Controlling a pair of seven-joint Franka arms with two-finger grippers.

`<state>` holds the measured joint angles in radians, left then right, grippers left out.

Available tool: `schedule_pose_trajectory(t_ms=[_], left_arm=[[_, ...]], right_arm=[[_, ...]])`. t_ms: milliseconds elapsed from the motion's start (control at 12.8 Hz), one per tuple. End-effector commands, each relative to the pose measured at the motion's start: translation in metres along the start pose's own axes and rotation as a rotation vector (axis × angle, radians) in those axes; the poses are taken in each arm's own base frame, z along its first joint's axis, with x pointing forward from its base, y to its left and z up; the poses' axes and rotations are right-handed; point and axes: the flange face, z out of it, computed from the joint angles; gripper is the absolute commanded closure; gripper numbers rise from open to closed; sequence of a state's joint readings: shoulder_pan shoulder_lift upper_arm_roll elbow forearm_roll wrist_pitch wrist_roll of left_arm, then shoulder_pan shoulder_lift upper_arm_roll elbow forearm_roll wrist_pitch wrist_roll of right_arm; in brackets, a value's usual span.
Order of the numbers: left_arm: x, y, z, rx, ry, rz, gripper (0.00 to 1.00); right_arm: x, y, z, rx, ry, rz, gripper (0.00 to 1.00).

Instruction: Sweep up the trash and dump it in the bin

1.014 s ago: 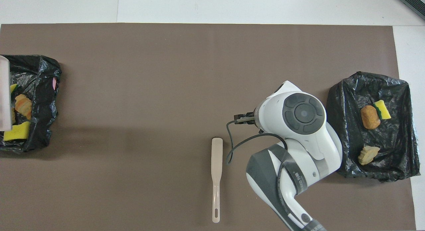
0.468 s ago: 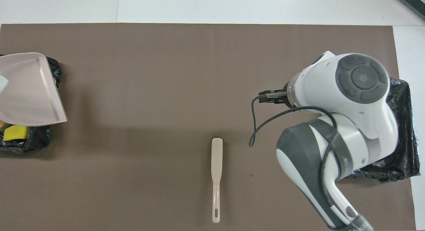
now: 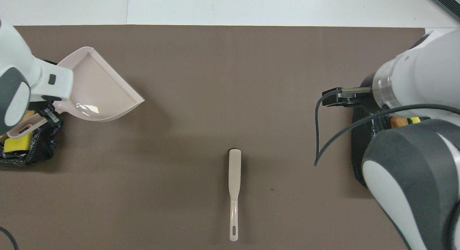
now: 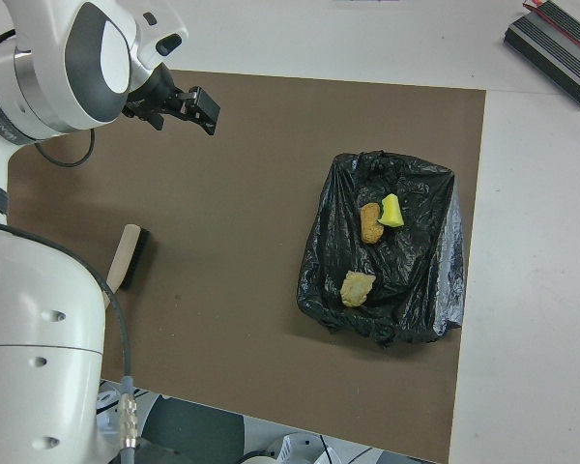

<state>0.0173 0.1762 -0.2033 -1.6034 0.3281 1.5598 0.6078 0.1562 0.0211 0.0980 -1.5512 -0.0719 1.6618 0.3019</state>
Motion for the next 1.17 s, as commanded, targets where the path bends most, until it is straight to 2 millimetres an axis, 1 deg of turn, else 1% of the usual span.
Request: schedule_pose_trajectory(t_ms=[0, 78, 156, 234, 312, 390, 468, 546, 780, 858, 936, 1092], left_arm=[[0.045, 0.041, 0.004, -0.04, 0.007, -0.122, 1.0], [0.064, 0.055, 0.009, -0.044, 0.003, -0.168, 1.0], [0.083, 0.072, 0.009, -0.042, 0.021, -0.214, 1.0], [0.097, 0.083, 0.008, -0.041, 0.045, -0.26, 1.0], [0.108, 0.094, 0.006, -0.044, 0.071, -0.306, 1.0], [0.124, 0.11, 0.004, -0.047, 0.103, -0.354, 1.0], [0.136, 0.119, 0.005, -0.054, 0.125, -0.392, 1.0], [0.147, 0.131, 0.001, -0.061, 0.142, -0.418, 1.0], [0.184, 0.154, -0.002, -0.094, 0.181, -0.515, 1.0], [0.19, 0.156, -0.005, -0.11, 0.203, -0.554, 1.0], [0.196, 0.164, -0.012, -0.147, 0.231, -0.59, 1.0], [0.216, 0.168, -0.013, -0.252, 0.268, -0.75, 1.0]], right_arm=[[-0.007, 0.028, -0.012, -0.021, -0.028, 0.001, 0.0], [-0.011, 0.04, -0.022, -0.013, -0.021, -0.009, 0.0], [-0.014, 0.058, -0.03, -0.007, -0.017, -0.008, 0.0], [-0.016, 0.068, -0.034, -0.005, -0.021, 0.003, 0.0], [-0.019, 0.072, -0.033, 0.018, -0.039, 0.015, 0.0], [-0.019, 0.075, -0.033, 0.032, -0.048, 0.024, 0.0], [-0.019, 0.077, -0.033, 0.033, -0.048, 0.029, 0.0], [-0.019, 0.078, -0.033, 0.033, -0.047, 0.031, 0.0], [-0.016, 0.097, -0.031, 0.031, -0.049, 0.06, 0.0], [-0.015, 0.109, -0.029, 0.029, -0.052, 0.073, 0.0], [-0.015, 0.115, -0.029, 0.029, -0.058, 0.046, 0.0], [-0.017, 0.143, -0.024, 0.026, -0.079, -0.016, 0.0]])
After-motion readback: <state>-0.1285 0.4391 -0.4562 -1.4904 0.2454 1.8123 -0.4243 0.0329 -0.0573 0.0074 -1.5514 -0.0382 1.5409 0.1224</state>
